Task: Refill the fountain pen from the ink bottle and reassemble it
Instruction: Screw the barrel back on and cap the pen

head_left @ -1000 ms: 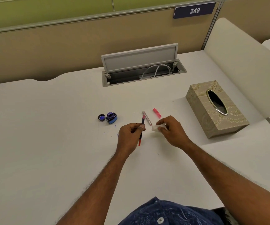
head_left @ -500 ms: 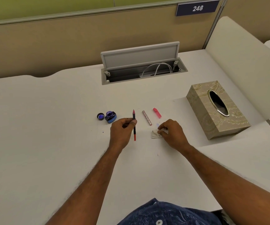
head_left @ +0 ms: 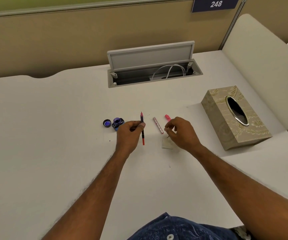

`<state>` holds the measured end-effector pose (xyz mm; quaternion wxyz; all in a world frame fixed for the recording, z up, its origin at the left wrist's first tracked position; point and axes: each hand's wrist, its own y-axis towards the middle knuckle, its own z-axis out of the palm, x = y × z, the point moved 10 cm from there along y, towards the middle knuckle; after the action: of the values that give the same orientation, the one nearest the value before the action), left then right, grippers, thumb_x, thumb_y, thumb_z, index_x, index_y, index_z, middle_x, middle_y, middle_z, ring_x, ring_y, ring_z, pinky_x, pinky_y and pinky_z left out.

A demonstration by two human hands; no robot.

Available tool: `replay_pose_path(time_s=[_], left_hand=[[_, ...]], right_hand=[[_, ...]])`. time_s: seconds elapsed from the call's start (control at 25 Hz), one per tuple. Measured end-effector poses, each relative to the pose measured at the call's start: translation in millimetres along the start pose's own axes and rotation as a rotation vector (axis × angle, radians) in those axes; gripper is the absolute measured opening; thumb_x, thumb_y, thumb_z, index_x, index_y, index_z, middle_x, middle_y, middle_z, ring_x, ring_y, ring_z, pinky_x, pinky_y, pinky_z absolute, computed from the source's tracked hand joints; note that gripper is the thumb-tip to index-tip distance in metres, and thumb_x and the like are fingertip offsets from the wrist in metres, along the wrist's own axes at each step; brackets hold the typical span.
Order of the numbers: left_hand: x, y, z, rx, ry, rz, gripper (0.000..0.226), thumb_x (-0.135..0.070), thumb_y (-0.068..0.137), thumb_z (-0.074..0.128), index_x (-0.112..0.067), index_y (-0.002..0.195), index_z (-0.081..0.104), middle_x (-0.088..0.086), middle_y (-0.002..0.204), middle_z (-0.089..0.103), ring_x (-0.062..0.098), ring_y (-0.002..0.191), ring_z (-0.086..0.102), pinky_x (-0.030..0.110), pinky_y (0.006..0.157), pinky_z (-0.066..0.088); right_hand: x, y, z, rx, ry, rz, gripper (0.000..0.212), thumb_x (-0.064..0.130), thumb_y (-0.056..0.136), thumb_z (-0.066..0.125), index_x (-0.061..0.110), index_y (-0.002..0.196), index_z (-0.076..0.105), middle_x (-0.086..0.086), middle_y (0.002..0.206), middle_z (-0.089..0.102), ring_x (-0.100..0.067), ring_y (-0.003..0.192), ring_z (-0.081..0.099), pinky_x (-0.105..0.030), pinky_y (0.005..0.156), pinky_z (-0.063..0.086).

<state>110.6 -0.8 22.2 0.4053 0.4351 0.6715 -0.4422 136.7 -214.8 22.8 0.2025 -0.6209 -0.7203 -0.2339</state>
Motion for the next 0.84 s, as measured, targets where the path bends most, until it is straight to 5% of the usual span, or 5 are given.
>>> replay_pose_path(time_s=[0.48,0.84], left_hand=[[-9,14,-7,-0.025,0.04,0.021,0.028,-0.027,0.088,0.067,-0.01,0.11,0.07,-0.003,0.097,0.07,0.005,0.089,0.064,0.012,0.078,0.048],[-22,14,-10,-0.063,0.076,0.03,0.031,-0.028,0.089,0.066,-0.01,0.113,0.069,0.003,0.105,0.071,0.012,0.093,0.063,0.013,0.077,0.046]], right_hand=[[5,50,48,0.216,-0.318,0.125,0.021,0.035,0.082,0.065,0.018,0.092,0.068,-0.002,0.087,0.071,-0.023,0.081,0.064,-0.034,0.073,0.05],[29,53,27,0.157,0.095,0.134,0.018,0.022,0.076,0.065,0.015,0.091,0.073,0.004,0.075,0.067,-0.011,0.066,0.058,-0.025,0.06,0.043]])
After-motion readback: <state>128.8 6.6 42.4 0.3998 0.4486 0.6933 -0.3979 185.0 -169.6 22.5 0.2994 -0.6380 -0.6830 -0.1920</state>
